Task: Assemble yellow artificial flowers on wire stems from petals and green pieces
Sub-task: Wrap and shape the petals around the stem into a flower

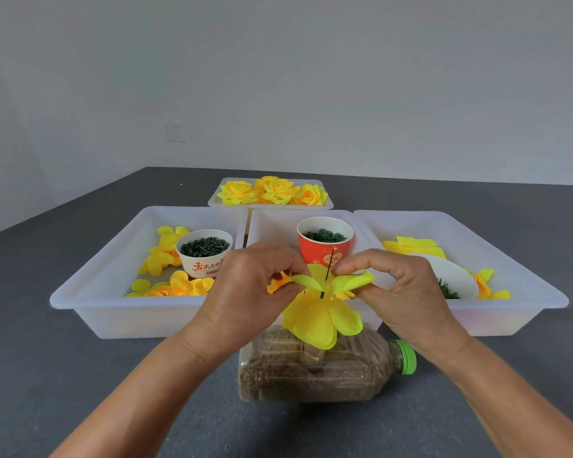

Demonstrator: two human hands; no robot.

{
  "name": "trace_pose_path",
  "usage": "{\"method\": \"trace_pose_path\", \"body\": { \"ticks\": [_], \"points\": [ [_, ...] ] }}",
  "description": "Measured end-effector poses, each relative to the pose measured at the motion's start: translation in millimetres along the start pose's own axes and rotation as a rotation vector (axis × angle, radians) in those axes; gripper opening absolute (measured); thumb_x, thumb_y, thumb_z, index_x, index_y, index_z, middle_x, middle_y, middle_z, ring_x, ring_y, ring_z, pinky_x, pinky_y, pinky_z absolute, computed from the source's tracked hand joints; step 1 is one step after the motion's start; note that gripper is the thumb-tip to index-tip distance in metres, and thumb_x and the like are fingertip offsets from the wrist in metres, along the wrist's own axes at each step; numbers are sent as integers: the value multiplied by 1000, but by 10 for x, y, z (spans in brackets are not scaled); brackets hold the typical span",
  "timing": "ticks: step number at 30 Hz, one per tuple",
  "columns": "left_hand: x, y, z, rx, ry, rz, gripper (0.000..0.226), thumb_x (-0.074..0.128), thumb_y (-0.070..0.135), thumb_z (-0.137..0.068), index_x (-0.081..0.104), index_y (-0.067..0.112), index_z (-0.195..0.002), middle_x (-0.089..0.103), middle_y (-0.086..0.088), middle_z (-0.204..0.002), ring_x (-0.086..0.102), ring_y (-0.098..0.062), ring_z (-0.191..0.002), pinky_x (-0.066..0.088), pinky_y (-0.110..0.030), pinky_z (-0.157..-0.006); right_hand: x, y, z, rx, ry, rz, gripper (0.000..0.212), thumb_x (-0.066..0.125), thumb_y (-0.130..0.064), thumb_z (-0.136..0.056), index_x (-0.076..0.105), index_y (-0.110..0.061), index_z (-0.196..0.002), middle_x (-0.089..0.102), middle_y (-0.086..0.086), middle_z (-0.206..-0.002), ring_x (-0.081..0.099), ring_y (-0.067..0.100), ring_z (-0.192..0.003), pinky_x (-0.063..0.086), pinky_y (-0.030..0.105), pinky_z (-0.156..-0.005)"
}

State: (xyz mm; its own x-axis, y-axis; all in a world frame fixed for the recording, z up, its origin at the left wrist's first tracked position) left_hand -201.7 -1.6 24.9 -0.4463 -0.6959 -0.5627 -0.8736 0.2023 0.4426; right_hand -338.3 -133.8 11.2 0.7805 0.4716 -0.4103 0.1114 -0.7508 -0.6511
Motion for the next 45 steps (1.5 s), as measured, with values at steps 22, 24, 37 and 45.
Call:
{"method": "trace_pose_path", "body": {
  "ticks": [22,24,37,45],
  "points": [
    [146,-104,48,130,-60,-72,19,73,4,-69,75,7,-87,72,0,-92,62,-12,-87,49,-33,-79,68,43,91,0,-35,-63,30,71,12,-71,75,-16,-81,73,-1,-83,67,9,-82,53,21,-77],
    [146,-105,56,138,-61,-84,17,72,6,-70,76,7,-86,72,0,-92,63,-14,-85,49,-32,-78,83,46,95,-33,-43,-63,30,69,14,-69,75,-13,-81,73,2,-83,67,13,-83,54,27,-78],
    [168,-161,67,141,-58,-99,20,75,-1,-68,75,7,-86,72,-1,-91,65,-21,-84,49,-30,-76,55,92,155,-94,-23,-22,23,74,-13,-67,71,-25,-87,71,-12,-87,65,0,-84,46,10,-78],
    [185,-176,82,170,-88,-148,26,78,-7,-63,75,7,-85,73,-1,-90,65,-23,-83,56,-36,-71,73,67,158,-230,-54,112,13,70,-17,-71,75,-10,-82,70,-4,-84,63,8,-84,51,34,-78]
  ]
}}
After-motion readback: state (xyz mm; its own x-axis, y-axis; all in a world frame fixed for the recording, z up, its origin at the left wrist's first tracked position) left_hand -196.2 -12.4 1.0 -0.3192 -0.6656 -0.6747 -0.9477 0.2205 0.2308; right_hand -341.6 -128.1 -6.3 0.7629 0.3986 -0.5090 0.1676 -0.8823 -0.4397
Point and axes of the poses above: each hand's wrist, its own z-axis away from the middle knuckle, its own x-axis out of the palm, y = z × x, the point moved 2 cm from there along -z, towards the middle knuckle
